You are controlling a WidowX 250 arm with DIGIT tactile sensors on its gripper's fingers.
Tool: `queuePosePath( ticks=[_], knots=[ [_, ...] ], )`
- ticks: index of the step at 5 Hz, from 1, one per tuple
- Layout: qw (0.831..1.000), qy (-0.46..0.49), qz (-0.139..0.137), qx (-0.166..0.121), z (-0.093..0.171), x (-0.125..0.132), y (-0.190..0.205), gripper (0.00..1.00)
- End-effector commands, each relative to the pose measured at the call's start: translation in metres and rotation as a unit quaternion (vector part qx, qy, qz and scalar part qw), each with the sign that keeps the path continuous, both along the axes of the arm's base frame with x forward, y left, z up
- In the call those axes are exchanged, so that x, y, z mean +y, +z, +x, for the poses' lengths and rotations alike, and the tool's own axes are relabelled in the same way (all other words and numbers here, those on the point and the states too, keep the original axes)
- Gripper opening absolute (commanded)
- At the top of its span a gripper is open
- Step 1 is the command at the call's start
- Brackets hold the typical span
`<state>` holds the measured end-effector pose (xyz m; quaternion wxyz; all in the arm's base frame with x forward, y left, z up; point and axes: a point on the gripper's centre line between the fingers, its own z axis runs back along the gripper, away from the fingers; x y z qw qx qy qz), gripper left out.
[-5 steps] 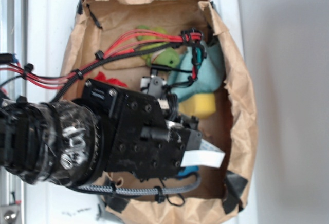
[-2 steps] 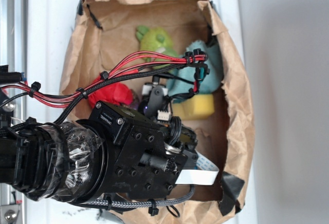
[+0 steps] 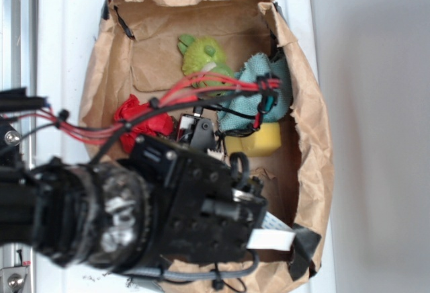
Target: Grab the rock.
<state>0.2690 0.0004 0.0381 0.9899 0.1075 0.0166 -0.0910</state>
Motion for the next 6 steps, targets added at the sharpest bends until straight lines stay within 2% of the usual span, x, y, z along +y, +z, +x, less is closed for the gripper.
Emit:
queuePosePath(
  ticks=[1,2,3,4,5,6],
  knots=[
    [1.000,0.022,-0.006,-0.002,0.010,0.020,0.014,1.00],
    [0.999,0.034,-0.020,0.006,0.015,0.027,0.014,1.00],
    [0.997,0.045,-0.052,0.023,0.016,0.037,0.023,1.00],
    [0.997,0.050,-0.063,0.022,0.016,0.042,0.027,1.00],
    [0.996,0.049,-0.068,0.027,0.013,0.045,0.030,1.00],
    [0.997,0.042,-0.058,0.028,0.008,0.044,0.024,1.00]
  ],
)
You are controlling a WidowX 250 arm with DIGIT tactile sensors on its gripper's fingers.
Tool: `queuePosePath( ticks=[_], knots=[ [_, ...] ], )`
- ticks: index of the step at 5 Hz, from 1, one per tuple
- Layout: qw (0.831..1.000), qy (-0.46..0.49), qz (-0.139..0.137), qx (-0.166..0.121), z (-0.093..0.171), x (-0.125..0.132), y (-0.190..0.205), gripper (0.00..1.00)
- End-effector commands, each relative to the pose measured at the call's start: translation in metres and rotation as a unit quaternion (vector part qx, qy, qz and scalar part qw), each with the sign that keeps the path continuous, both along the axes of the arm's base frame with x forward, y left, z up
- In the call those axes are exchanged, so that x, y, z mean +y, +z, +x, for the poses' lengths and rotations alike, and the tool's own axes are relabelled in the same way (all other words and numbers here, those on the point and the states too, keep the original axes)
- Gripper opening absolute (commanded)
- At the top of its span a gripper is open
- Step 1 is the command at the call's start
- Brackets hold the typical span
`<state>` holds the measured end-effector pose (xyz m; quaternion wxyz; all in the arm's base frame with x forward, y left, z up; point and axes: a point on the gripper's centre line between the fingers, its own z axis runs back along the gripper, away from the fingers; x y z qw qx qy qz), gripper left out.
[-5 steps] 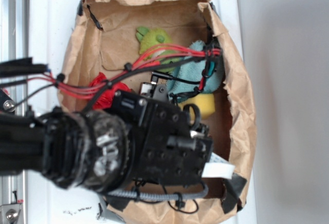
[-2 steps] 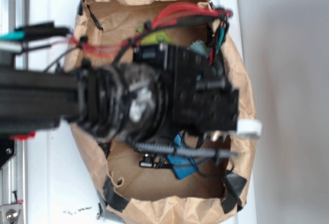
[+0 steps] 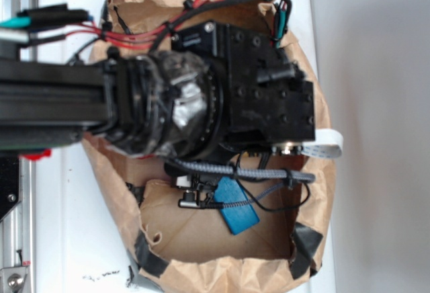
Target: Grab the rock.
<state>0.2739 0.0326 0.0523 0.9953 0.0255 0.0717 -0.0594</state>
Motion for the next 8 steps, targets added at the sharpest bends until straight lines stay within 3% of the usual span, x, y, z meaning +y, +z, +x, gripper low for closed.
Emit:
queuePosePath(
  ticks=[1,3,8],
  knots=[
    [1.000,-0.002,0.019,-0.024,-0.001,0.008,0.006,1.00],
    [1.000,-0.011,0.011,-0.025,-0.005,0.003,0.006,1.00],
    [0.999,-0.025,0.029,-0.024,-0.008,-0.008,-0.019,1.00]
  ],
)
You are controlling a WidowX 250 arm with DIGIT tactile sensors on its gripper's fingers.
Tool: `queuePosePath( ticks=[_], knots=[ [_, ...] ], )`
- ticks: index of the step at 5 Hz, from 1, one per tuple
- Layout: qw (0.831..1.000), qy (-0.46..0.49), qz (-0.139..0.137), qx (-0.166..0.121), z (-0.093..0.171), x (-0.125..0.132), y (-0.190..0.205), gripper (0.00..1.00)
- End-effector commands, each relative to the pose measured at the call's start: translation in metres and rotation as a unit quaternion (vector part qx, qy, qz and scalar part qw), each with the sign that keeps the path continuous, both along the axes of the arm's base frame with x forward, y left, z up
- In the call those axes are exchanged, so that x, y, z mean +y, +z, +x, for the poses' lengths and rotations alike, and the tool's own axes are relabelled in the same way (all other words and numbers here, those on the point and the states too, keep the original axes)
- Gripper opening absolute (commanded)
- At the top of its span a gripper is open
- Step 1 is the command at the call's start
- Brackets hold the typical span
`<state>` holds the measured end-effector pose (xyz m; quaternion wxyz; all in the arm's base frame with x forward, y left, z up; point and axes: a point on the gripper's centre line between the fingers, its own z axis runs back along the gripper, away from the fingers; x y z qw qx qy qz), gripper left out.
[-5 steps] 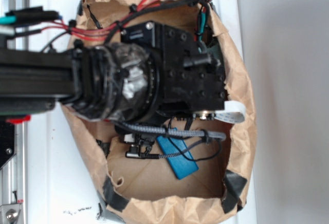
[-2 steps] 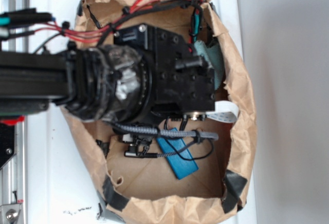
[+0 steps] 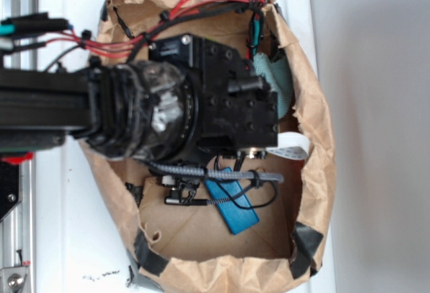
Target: Grab the rock.
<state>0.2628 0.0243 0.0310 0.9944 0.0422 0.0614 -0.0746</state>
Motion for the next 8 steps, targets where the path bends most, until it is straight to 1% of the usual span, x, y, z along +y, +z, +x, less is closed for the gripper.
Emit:
queuePosePath(
  ticks=[1,2,6,7,8],
  knots=[
    [1.000,-0.010,0.016,-0.016,0.002,-0.001,0.002,1.00],
    [1.000,-0.013,0.015,-0.017,-0.004,-0.004,-0.003,1.00],
    [1.000,-0.028,0.012,-0.003,-0.005,-0.009,-0.012,1.00],
    [1.000,-0.027,0.009,-0.003,-0.005,-0.009,-0.012,0.00],
    [1.000,-0.022,0.008,0.000,-0.006,-0.009,-0.012,0.00]
  ],
)
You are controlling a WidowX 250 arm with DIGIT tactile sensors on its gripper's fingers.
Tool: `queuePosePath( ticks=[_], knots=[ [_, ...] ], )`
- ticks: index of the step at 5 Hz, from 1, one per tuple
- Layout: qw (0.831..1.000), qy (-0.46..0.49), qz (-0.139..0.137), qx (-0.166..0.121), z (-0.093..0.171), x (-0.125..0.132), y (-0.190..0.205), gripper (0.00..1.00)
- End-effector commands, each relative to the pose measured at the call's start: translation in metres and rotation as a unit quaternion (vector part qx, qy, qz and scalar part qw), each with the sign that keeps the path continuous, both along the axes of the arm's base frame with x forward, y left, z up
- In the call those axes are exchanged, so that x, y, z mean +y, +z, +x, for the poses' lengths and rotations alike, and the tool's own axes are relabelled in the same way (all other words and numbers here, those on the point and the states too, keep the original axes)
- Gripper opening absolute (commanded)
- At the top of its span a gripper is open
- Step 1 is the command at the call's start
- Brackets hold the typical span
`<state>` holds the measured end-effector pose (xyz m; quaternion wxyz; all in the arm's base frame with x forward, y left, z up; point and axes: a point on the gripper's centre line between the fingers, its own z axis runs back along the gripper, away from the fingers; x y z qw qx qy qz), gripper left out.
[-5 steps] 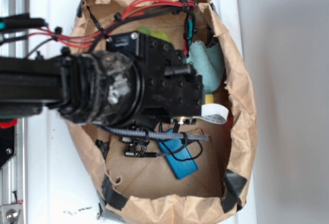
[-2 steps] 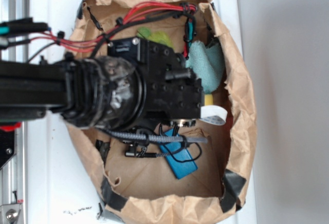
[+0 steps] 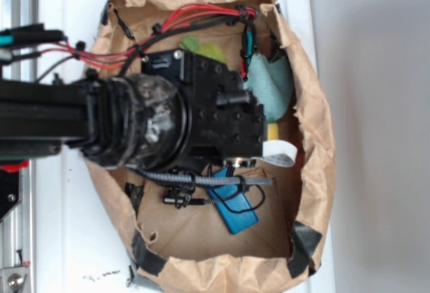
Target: Grab the rock.
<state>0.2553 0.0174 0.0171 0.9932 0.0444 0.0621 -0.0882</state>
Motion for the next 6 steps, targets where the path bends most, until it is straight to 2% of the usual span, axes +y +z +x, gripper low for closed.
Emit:
queuePosePath(
  ticks=[1,3,4,5,6],
  knots=[
    [1.000,-0.009,0.005,-0.002,0.002,-0.002,0.001,0.00],
    [1.000,-0.005,-0.003,0.001,0.002,-0.002,0.004,0.00],
    [0.999,0.010,-0.048,-0.009,0.002,0.000,0.036,0.00],
    [0.995,0.024,-0.090,-0.032,0.007,0.003,0.074,0.00],
    [0.992,0.036,-0.110,-0.057,0.012,0.007,0.103,0.00]
  ],
)
